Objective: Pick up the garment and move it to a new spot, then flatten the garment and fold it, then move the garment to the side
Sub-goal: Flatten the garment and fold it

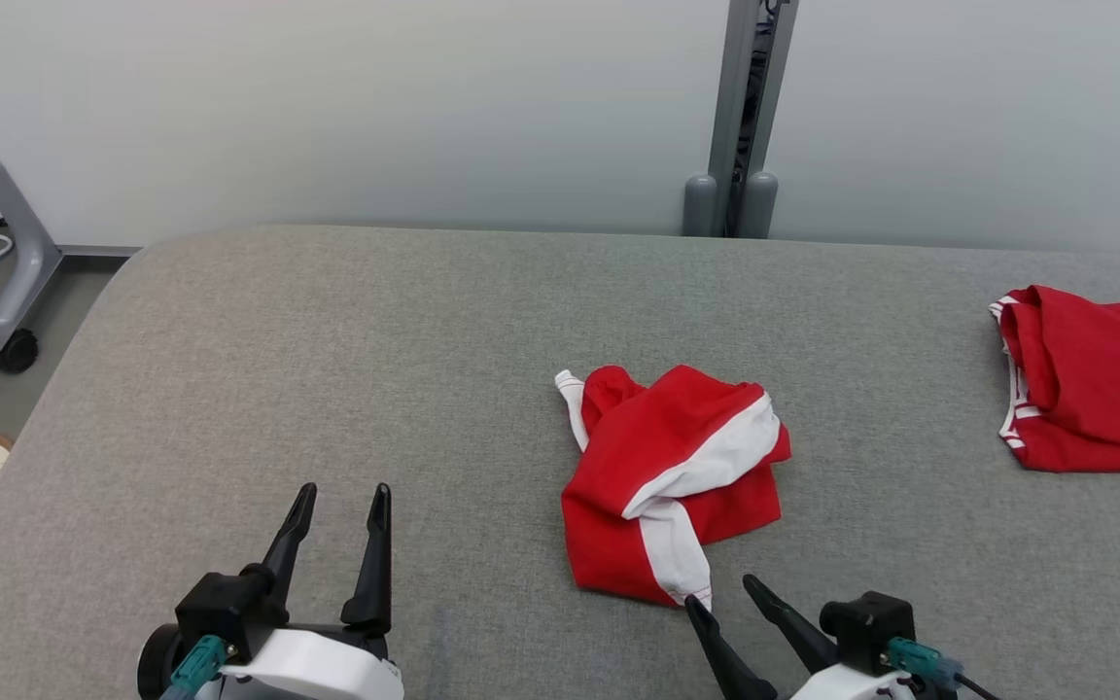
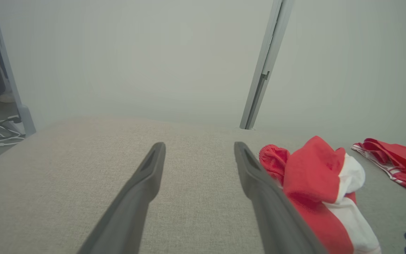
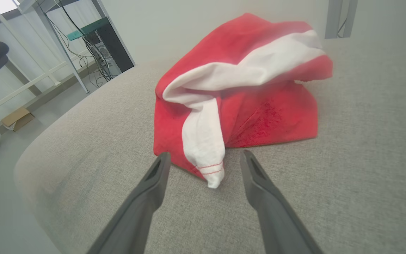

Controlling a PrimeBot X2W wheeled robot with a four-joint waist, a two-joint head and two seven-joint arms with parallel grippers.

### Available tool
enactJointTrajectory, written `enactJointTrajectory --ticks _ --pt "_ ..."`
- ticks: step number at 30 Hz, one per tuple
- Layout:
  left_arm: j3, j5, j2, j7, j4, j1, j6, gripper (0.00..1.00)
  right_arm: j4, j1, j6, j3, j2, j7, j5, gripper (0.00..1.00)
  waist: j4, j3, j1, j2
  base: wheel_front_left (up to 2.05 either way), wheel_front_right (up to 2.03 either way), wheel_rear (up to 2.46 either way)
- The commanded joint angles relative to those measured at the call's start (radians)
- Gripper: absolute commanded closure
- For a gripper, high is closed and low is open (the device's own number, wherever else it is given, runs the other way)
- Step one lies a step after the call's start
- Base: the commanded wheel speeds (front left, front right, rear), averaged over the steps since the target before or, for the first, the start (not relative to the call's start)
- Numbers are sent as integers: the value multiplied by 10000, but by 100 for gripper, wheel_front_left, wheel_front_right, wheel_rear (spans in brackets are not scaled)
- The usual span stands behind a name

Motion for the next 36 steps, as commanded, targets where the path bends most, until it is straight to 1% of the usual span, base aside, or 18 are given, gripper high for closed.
enactJointTrajectory --ticks 1,4,9,10,11,13,14,15,19,25,32,36 --pt "-37 -91 40 -33 9 -185 20 0 311 -295 0 272 -77 -58 224 0 119 51 1 0 0 0 0" --pt "-165 -222 33 -35 -3 -229 96 0 1071 -830 0 849 -86 -58 618 0 292 109 1 0 0 0 0" --pt "-326 -381 33 -35 -48 -349 165 0 2107 -1548 0 1479 -51 -57 1124 0 559 288 1 0 0 0 0" --pt "-327 -425 37 -35 -58 -386 193 0 2270 -1650 0 1612 -39 -58 1207 20 596 309 1 0 0 0 0" --pt "-341 -448 36 -35 -62 -418 201 0 2399 -1775 0 1703 -68 -57 1284 45 633 338 1 0 0 0 0" --pt "-354 -477 31 -35 -69 -447 225 0 2629 -1948 0 1960 -112 -58 1454 69 683 383 1 0 0 0 0" --pt "-361 -503 32 -35 -73 -449 236 0 2723 -2034 0 2097 -141 -58 1511 91 698 399 1 0 0 0 0" --pt "-366 -499 34 -35 -74 -444 251 0 2779 -2098 0 2185 -174 -58 1612 100 705 413 1 0 0 0 0" --pt "-363 -544 32 -34 -95 -437 323 0 2956 -2438 -2 2134 -390 -58 1479 100 639 433 1 0 0 0 0" --pt "-402 -558 33 -35 -126 -490 333 0 2639 -2548 -2 1613 -962 -58 806 100 378 406 1 0 0 0 0" --pt "-376 -559 34 -35 -202 -631 357 0 2143 -1918 -2 216 -1806 -58 -237 100 4 452 1 0 0 0 0" --pt "-403 -553 34 -34 -199 -609 305 0 2082 -1489 -2 116 -2164 -58 -490 100 -198 529 1 0 0 0 0"
